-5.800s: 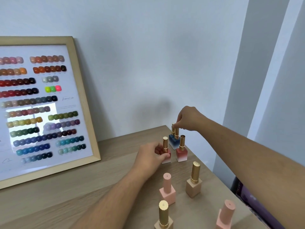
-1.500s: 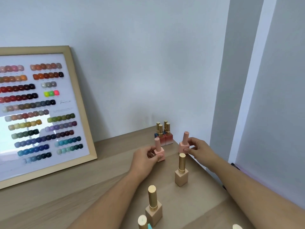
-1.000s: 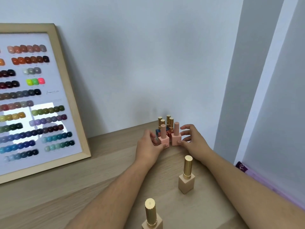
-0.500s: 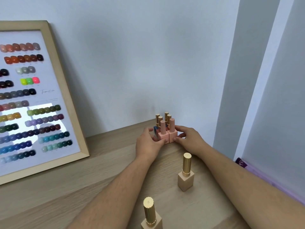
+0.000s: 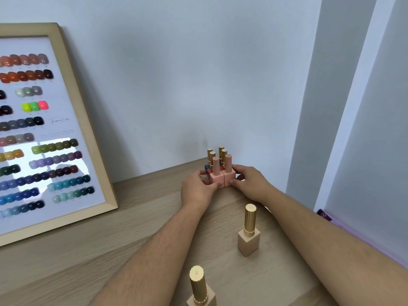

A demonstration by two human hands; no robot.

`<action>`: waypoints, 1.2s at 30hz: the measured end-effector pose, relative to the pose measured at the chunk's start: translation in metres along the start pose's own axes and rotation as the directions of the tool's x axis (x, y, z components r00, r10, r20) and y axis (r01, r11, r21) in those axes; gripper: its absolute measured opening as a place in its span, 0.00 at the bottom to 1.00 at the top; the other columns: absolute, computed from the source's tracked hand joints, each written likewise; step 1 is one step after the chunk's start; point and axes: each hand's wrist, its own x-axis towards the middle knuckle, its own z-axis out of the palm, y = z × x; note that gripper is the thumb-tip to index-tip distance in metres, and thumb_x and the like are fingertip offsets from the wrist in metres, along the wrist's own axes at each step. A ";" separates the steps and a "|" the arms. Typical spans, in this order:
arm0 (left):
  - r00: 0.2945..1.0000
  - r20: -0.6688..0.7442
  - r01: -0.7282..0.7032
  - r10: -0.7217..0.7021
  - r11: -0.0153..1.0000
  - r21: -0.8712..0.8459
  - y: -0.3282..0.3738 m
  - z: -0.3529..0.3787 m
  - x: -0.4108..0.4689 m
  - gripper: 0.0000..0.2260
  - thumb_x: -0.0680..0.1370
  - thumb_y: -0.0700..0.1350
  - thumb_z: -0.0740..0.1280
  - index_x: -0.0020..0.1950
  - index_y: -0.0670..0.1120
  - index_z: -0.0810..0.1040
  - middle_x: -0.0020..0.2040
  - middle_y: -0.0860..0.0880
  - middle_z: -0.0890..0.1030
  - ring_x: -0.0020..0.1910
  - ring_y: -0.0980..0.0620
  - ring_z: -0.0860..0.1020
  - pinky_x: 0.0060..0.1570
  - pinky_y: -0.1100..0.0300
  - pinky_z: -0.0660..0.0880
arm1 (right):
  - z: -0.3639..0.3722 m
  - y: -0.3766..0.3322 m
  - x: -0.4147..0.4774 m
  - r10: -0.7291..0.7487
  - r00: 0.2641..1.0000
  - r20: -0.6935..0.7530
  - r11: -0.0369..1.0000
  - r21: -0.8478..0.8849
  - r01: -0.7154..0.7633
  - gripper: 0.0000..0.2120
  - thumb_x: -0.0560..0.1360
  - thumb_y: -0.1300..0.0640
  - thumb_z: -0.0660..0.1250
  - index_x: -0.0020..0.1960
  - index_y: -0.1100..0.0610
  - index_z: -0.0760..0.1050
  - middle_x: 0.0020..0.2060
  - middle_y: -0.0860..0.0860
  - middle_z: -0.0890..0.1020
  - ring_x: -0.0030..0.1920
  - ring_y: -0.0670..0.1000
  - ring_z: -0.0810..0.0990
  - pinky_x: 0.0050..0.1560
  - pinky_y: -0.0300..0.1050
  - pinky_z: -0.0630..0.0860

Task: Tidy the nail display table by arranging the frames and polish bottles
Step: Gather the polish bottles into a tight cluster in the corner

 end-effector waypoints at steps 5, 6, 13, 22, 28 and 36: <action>1.000 -0.010 0.010 -0.010 1.000 -0.008 0.000 0.002 0.000 0.21 0.66 0.50 0.77 0.57 0.49 0.78 0.42 0.51 0.83 0.42 0.55 0.78 0.44 0.61 0.70 | -0.002 0.001 0.003 0.003 1.000 0.025 1.000 -0.012 -0.002 0.22 0.76 0.60 0.64 0.69 0.51 0.69 0.62 0.51 0.77 0.51 0.49 0.75 0.57 0.44 0.70; 1.000 -0.014 0.011 -0.011 1.000 -0.010 0.000 0.001 0.000 0.21 0.66 0.50 0.77 0.56 0.49 0.78 0.42 0.51 0.83 0.42 0.55 0.78 0.44 0.61 0.70 | -0.002 0.001 0.003 0.003 1.000 0.027 1.000 -0.012 -0.003 0.22 0.76 0.60 0.64 0.69 0.51 0.69 0.62 0.51 0.77 0.50 0.49 0.75 0.56 0.43 0.69; 0.999 -0.029 0.016 -0.015 0.999 0.028 0.001 0.002 0.001 0.17 0.65 0.51 0.77 0.51 0.49 0.78 0.41 0.52 0.82 0.42 0.54 0.79 0.44 0.60 0.73 | -0.003 0.000 0.005 -0.013 0.999 0.042 1.000 -0.010 0.013 0.21 0.75 0.60 0.64 0.68 0.51 0.70 0.62 0.51 0.78 0.48 0.48 0.74 0.54 0.43 0.69; 0.998 0.002 0.057 -0.057 0.997 -0.044 0.002 -0.010 -0.008 0.22 0.65 0.52 0.77 0.54 0.47 0.76 0.41 0.52 0.79 0.41 0.56 0.77 0.40 0.64 0.69 | -0.009 -0.007 -0.015 0.077 0.996 -0.043 0.996 0.038 -0.075 0.24 0.76 0.59 0.64 0.71 0.55 0.65 0.68 0.50 0.73 0.58 0.49 0.76 0.61 0.41 0.67; 0.995 0.093 0.044 -0.027 0.982 -0.183 -0.001 -0.057 -0.048 0.14 0.69 0.51 0.74 0.52 0.50 0.77 0.42 0.53 0.79 0.43 0.58 0.77 0.40 0.63 0.72 | -0.041 -0.038 -0.072 0.019 0.994 -0.104 0.990 0.138 -0.005 0.17 0.76 0.57 0.65 0.64 0.49 0.73 0.59 0.45 0.78 0.52 0.45 0.78 0.52 0.38 0.70; 0.823 0.551 -0.017 0.140 0.975 -0.223 -0.015 -0.138 -0.134 0.08 0.72 0.44 0.72 0.48 0.56 0.81 0.46 0.55 0.84 0.47 0.59 0.81 0.48 0.64 0.74 | -0.055 -0.057 -0.160 0.003 1.000 0.020 0.982 0.191 -0.006 0.14 0.76 0.60 0.65 0.59 0.47 0.76 0.53 0.42 0.81 0.52 0.47 0.78 0.49 0.34 0.72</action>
